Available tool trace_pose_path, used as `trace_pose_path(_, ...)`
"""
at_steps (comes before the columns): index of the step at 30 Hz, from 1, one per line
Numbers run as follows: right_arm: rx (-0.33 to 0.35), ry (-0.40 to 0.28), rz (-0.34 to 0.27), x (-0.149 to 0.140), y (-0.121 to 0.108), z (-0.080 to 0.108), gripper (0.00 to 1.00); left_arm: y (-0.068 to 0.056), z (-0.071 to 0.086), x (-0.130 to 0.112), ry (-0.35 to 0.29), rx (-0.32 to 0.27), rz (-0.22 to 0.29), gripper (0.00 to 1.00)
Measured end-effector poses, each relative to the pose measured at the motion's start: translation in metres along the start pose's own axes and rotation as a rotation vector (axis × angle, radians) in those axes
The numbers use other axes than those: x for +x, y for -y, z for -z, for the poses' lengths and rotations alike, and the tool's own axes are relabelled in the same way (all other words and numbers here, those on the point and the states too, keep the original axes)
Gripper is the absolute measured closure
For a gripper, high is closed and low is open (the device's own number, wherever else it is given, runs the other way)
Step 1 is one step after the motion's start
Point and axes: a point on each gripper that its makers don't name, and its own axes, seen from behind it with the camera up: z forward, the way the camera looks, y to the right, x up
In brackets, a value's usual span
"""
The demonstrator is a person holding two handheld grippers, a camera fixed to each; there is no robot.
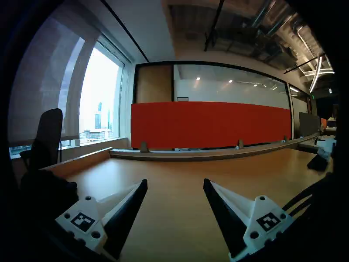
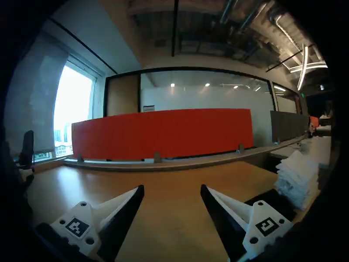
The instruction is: Fold towel
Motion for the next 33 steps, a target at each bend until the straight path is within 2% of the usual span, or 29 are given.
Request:
trace_pose_path(6, -0.012, 0.006, -0.005, -0.007, -0.006, 0.003, 0.0, 0.0, 0.0, 0.0, 0.0, 0.0, 0.0, 0.05)
trace_pose_path(15, -0.005, 0.004, 0.032, -0.011, -0.005, 0.003, 0.0, 0.0, 0.0, 0.0, 0.0, 0.0, 0.0, 0.05)
trace_pose_path(33, 0.016, 0.003, 0.066, -0.016, 0.003, 0.002, 0.0, 0.0, -0.001, 0.0, 0.0, 0.0, 0.0, 0.05)
